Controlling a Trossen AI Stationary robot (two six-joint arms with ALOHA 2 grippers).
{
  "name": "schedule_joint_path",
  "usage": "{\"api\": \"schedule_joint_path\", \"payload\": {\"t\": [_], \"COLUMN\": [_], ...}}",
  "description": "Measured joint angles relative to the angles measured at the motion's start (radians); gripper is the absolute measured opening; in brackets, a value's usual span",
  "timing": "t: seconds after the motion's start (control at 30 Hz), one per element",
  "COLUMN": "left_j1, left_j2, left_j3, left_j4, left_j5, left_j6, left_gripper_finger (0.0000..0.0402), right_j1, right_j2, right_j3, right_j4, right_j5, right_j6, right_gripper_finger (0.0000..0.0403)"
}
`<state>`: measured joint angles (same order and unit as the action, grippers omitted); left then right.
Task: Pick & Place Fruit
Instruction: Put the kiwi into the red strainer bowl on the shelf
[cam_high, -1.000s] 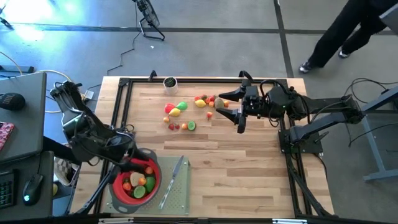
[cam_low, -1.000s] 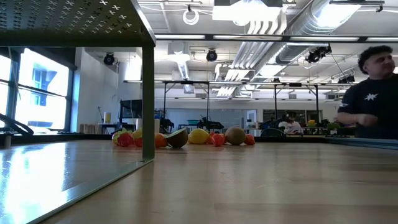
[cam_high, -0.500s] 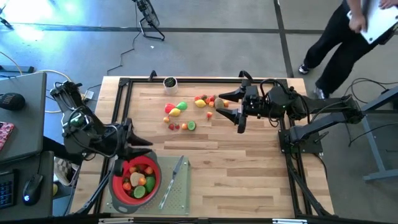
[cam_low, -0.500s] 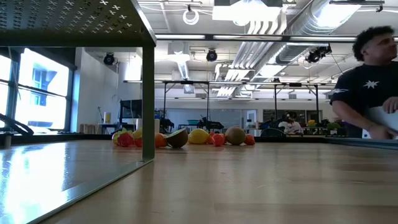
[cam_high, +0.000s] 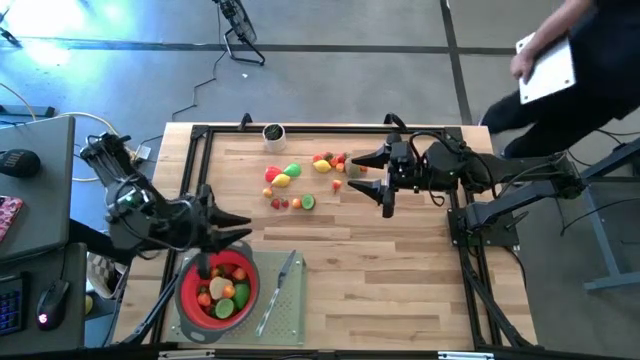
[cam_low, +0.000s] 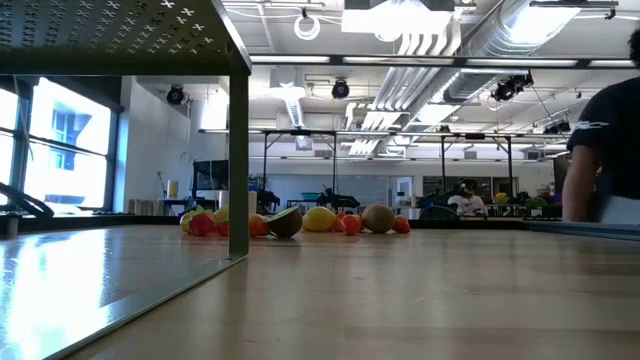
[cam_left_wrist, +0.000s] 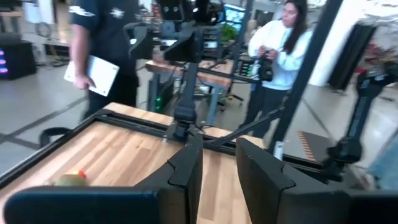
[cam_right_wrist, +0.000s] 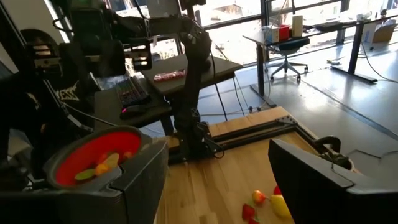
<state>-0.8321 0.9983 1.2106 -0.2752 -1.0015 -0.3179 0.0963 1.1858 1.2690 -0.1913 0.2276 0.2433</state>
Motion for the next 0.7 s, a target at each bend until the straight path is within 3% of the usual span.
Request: {"api": "schedule_joint_path", "payload": {"t": [0.13, 0.53, 0.7], "left_j1": [0.069, 0.344, 0.405], "left_j2": [0.026, -0.036, -0.079], "left_j3": [0.0, 0.0, 0.0], "left_j4": [0.004, 0.005, 0.002], "left_j5": [0.052, 0.417, 0.459], "left_j6": [-0.021, 0.102, 0.175], "left_gripper_finger": [0.0092, 0.0092, 0.0092], "right_j1": [0.0, -0.005, -0.015], "right_j2": [0.0, 0.0, 0.0], "right_j3": [0.0, 0.0, 0.0], "right_j4": [-0.01, -0.009, -0.009], "right_j5": [0.0, 0.035, 0.036], "right_j6": [0.0, -0.004, -0.005], "right_gripper_finger": [0.027, 0.027, 0.027]}}
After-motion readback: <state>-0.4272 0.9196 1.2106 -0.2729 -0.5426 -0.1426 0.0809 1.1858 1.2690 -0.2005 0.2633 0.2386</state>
